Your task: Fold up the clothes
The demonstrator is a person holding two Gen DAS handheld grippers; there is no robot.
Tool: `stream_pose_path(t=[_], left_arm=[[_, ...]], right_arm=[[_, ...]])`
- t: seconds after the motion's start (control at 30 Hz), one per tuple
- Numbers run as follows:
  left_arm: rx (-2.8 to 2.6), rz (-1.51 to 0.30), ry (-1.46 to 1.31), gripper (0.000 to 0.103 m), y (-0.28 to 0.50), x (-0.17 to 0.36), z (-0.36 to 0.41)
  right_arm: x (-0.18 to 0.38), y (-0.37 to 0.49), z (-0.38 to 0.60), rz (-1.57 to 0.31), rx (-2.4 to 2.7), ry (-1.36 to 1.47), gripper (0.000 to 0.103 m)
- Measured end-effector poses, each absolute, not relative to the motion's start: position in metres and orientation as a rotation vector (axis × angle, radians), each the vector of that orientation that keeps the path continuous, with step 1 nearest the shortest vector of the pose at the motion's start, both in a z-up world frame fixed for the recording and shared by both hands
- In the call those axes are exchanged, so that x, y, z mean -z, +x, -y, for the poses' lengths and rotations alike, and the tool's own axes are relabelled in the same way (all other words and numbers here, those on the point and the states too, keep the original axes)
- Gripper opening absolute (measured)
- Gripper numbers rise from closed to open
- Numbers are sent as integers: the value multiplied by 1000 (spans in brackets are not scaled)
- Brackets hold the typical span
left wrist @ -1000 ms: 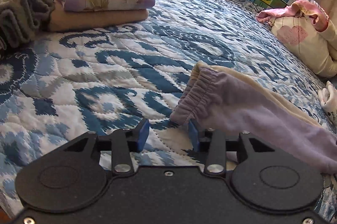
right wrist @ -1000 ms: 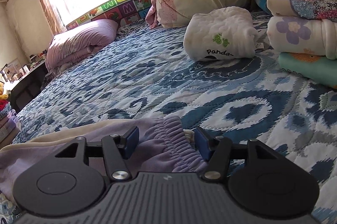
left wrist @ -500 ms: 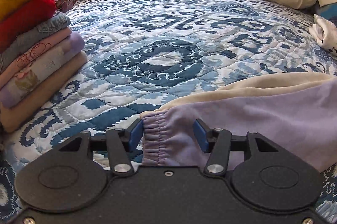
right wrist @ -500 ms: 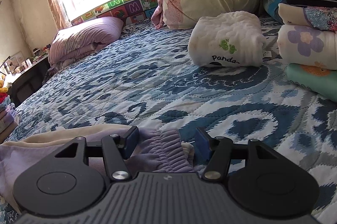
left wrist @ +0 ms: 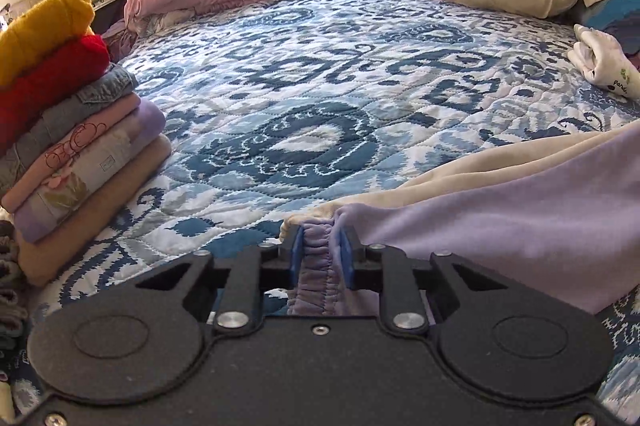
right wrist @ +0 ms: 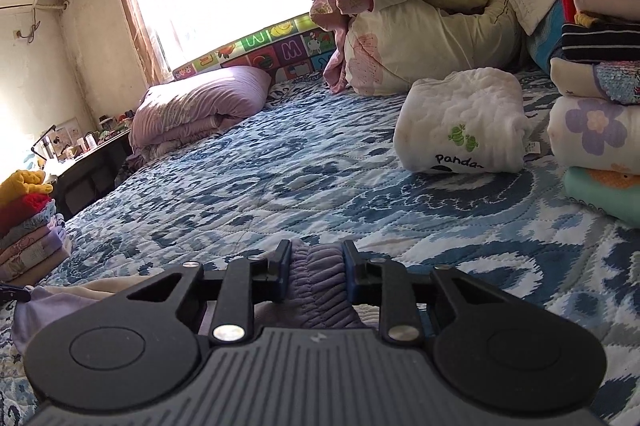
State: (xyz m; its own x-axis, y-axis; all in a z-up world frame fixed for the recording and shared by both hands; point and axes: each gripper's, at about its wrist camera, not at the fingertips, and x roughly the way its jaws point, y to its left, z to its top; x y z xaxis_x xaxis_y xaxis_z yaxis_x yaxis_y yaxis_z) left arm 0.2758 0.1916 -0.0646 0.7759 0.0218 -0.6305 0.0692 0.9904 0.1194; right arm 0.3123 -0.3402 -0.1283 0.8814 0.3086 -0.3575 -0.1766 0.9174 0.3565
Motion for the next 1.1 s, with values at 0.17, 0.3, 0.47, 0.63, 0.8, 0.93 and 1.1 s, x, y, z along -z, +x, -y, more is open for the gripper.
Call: stream_pose_path(t=[0.17, 0.3, 0.47, 0.63, 0.8, 0.93, 1.1], left_arm=[[44, -533, 160, 18, 234, 52, -186], [84, -429, 159, 18, 191, 44, -182], [172, -385, 211, 19, 131, 51, -172], [261, -460, 250, 19, 75, 80, -170], [259, -564, 158, 22, 37, 106, -183], [216, -610, -146, 48, 23, 107, -210], [177, -667, -635, 55, 27, 104, -240]], right_arm=[[114, 283, 351, -326, -286, 340, 27], [115, 255, 368, -302, -306, 402, 27], [125, 213, 393, -327, -311, 514, 26], [140, 177, 397, -425, -344, 489, 27], [151, 139, 397, -523, -354, 460, 30], [157, 113, 408, -537, -308, 507, 38], [161, 109, 429, -502, -270, 682, 62]])
